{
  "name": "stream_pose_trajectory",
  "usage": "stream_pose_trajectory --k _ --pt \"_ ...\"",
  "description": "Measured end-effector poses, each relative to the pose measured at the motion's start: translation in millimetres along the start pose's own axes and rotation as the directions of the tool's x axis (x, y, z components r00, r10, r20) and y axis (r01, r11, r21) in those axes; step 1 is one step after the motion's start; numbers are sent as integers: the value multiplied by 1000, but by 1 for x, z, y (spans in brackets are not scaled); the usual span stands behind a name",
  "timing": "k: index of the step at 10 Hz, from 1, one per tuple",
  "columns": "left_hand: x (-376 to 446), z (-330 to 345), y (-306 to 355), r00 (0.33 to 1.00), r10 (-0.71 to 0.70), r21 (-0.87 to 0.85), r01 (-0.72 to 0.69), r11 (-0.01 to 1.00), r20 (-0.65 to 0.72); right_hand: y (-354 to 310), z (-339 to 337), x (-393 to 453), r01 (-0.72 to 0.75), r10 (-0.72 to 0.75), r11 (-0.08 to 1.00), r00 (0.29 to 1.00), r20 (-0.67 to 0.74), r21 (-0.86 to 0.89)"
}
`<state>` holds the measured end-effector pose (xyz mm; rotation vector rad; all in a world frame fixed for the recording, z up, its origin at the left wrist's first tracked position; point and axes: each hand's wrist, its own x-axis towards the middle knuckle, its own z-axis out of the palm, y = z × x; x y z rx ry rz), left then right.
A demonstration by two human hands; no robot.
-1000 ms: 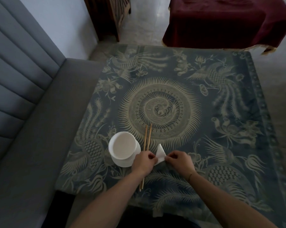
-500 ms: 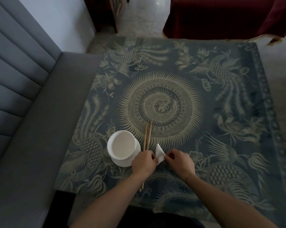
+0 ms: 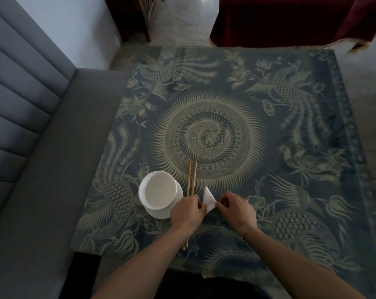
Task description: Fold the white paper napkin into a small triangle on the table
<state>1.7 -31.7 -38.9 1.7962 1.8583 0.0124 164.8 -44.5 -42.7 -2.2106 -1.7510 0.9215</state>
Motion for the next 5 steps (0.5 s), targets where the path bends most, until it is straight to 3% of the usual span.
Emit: stream_pose_trajectory --k 5 --pt "-5 -3 -2 997 40 -56 -44 997 -60 5 -4 -8 46 -44 999 997 -68 20"
